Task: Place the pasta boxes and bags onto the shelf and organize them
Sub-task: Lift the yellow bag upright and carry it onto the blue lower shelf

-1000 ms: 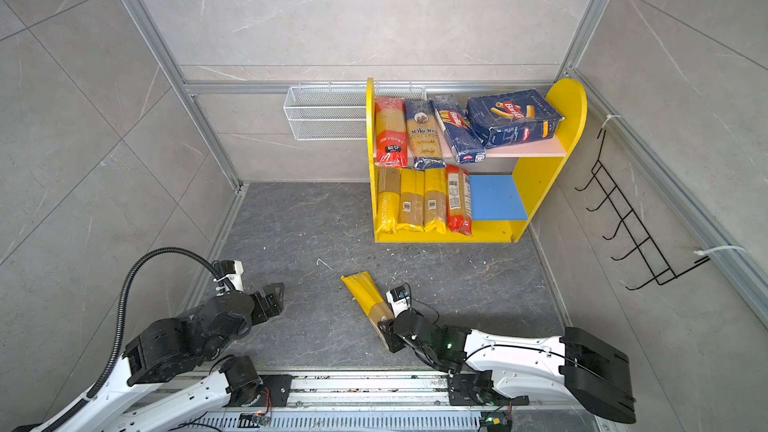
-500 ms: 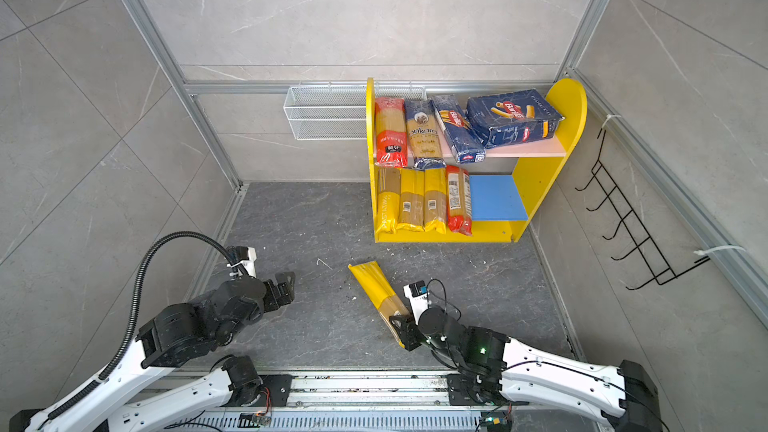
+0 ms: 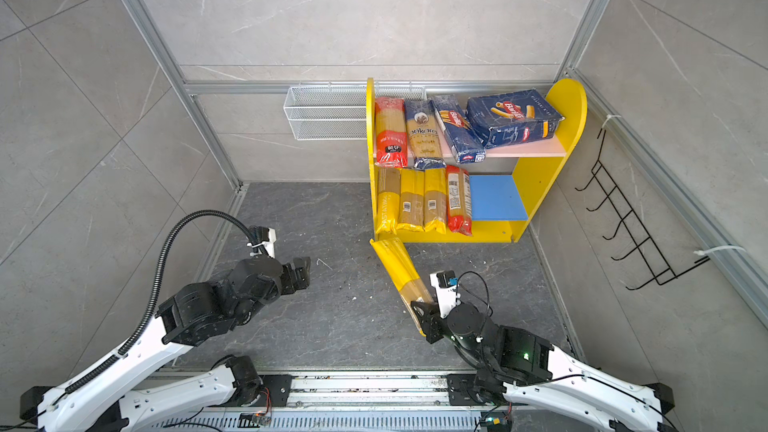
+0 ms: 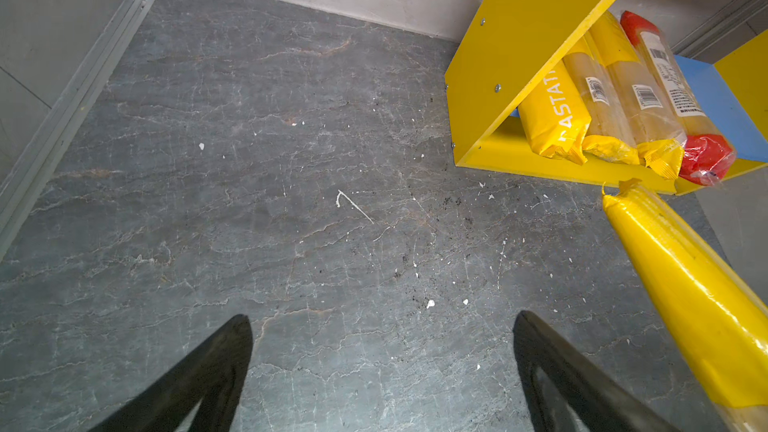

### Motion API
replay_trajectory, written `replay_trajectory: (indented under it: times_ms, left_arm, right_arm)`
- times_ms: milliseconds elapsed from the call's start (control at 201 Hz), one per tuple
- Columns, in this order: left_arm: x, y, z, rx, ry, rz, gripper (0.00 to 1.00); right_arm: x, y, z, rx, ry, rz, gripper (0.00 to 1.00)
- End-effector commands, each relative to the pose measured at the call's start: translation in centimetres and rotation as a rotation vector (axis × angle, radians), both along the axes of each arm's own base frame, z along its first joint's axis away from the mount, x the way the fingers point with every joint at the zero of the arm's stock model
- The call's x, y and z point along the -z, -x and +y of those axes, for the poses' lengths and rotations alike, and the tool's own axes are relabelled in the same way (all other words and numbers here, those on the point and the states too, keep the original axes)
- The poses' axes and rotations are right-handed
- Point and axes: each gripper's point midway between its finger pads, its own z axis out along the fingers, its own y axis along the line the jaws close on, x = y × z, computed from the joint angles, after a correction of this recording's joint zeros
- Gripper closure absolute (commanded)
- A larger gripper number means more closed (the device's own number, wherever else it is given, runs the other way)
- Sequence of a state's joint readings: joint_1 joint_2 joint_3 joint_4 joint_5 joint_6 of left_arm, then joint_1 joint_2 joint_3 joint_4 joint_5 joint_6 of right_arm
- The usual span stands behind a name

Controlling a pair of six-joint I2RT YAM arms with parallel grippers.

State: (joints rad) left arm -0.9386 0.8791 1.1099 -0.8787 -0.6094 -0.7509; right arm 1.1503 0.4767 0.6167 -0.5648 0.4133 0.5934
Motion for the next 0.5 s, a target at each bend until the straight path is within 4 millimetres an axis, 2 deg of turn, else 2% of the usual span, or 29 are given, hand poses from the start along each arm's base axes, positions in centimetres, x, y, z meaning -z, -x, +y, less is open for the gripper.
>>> replay_trajectory:
  times_ms: [0,284,493]
  left_arm:
    - [-2.2,-0.7,-0.9,0.047,0.021,-0.05,0.0]
    - [-1.2,-2.0,-1.6,0.087,0.076,0.004,0.0]
    - [-0.8,-2.7,-1.9,0.102,0.113,0.015,0.0]
  right_arm:
    - [-6.1,-1.7,-1.6,0.112,-0.082,-0.152,0.89]
    - [-10.2,-3.3,-4.7,0.265,-0.023,-0.246,0.88]
    - [-13.1,-4.4,-5.1,0.321,-0.001,-0.297,0.88]
